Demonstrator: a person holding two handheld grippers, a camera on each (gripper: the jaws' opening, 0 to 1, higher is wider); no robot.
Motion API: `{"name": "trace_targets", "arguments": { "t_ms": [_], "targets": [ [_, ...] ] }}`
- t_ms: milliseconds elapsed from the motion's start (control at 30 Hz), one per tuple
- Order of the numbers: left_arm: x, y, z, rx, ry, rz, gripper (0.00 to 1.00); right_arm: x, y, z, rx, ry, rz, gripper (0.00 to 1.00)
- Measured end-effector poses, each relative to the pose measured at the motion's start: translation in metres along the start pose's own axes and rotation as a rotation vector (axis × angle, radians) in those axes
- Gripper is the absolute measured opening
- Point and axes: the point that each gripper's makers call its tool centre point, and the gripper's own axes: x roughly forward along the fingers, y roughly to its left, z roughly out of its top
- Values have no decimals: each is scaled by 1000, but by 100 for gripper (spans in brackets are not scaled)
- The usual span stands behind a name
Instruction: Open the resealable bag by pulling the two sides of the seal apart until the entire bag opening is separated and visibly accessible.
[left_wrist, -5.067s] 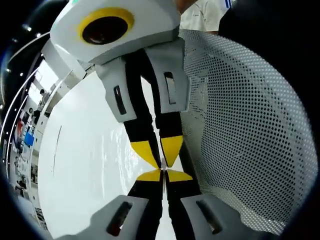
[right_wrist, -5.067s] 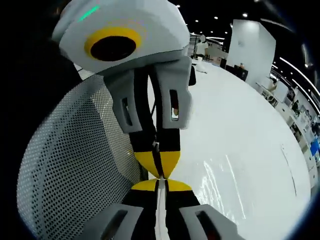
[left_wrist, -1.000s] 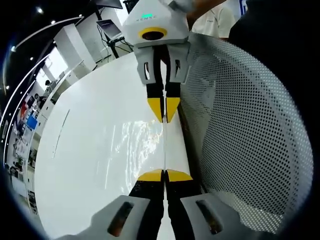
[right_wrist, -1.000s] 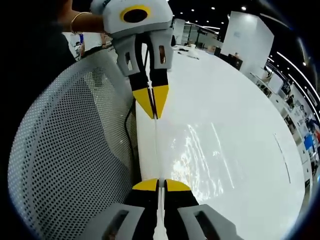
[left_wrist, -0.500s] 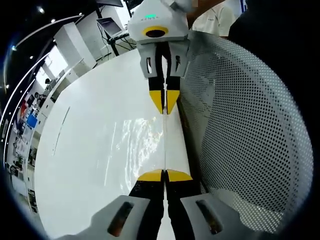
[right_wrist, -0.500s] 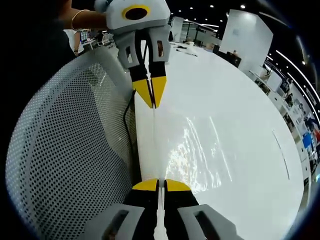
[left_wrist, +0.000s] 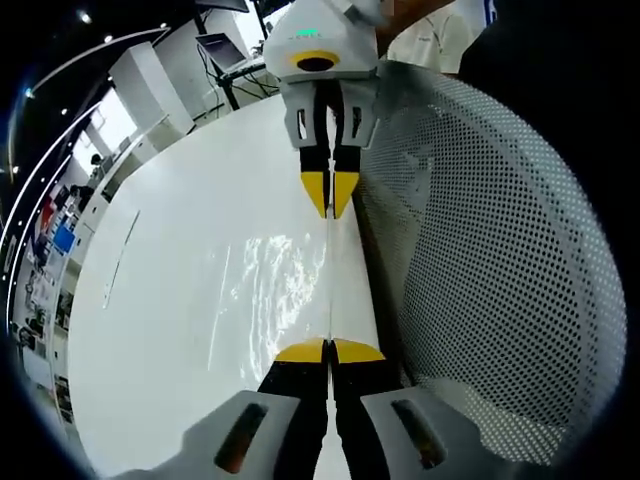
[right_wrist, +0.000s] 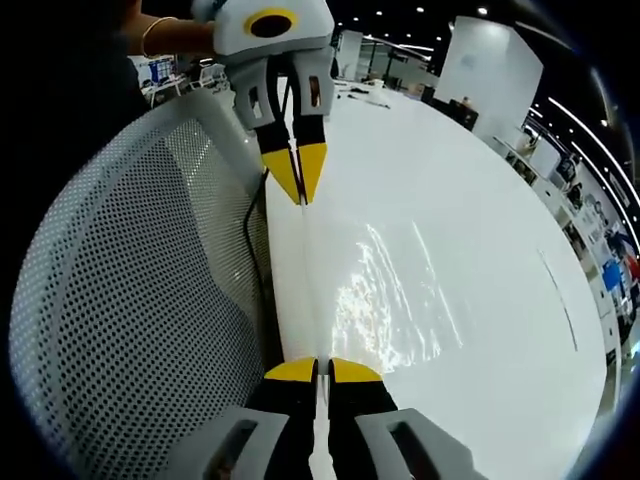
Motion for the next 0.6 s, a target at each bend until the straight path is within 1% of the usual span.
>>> {"name": "trace_targets", "arguments": {
  "t_ms": [167, 600],
  "targets": [
    [1, 0, 1, 11, -1, -3, 0, -1, 1, -3, 4, 3, 0, 0],
    [0, -5, 2, 0, -9, -12, 0, -2, 3, -6, 10, 5, 2, 0]
  ]
}}
